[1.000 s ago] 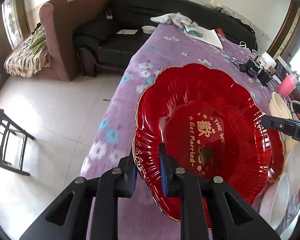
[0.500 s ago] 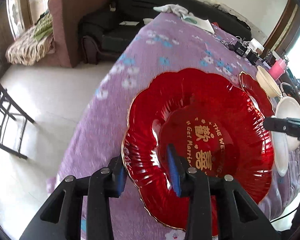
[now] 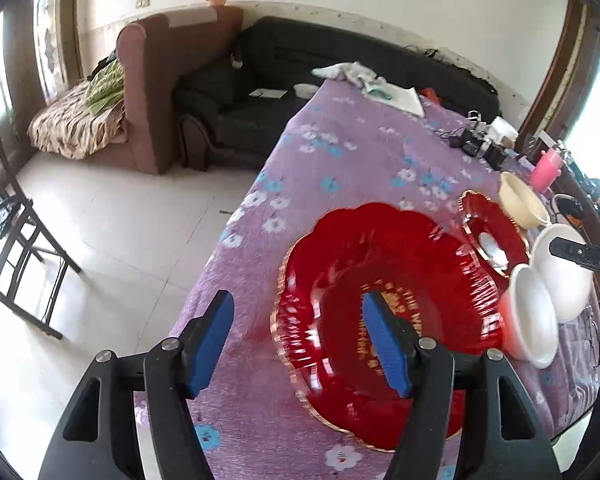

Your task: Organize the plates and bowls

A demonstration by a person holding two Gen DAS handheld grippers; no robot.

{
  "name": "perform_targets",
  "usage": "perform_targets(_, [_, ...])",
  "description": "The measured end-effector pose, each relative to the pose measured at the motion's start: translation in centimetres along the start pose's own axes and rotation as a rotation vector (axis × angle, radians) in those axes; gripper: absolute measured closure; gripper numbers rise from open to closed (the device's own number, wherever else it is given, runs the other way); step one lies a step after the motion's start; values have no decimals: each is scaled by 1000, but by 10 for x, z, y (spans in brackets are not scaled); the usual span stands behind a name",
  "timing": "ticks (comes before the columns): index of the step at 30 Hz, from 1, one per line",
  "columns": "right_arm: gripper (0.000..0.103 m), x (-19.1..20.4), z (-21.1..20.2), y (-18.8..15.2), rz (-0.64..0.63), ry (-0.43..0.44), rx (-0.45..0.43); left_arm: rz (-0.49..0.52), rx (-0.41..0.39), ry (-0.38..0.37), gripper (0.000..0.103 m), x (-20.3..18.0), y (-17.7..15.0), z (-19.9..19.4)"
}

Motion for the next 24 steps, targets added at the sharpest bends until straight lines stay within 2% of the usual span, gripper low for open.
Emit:
perform_targets(7, [91,-42,-32,-6,129,46,-88,84,27,-56,34,-43,1,11])
perform_targets(13, [91,-62,-33,-18,180,52,-82,180,49,-87,34,-88,5,21])
perform_targets(19, [91,-64,-41,-17,158,31,-79,240,82,-146,33,-126,12,33])
perform_targets(22, [91,-55,-48,-3,118,4,-87,265,100,-156,33,-143,18,40])
perform_targets(24, [83,-49,-45,9,90,-3,-78,280,108,-164,33,-154,22,44])
Point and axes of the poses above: each gripper's, at about its wrist camera, not at the fingertips, and z roughly the way its jaws point, x to its left, y to its top, the point moved 1 cm from there along z, roughly the way its jaws point, and after that the axes turned 5 degrees about -y, right-handed, at the moved point
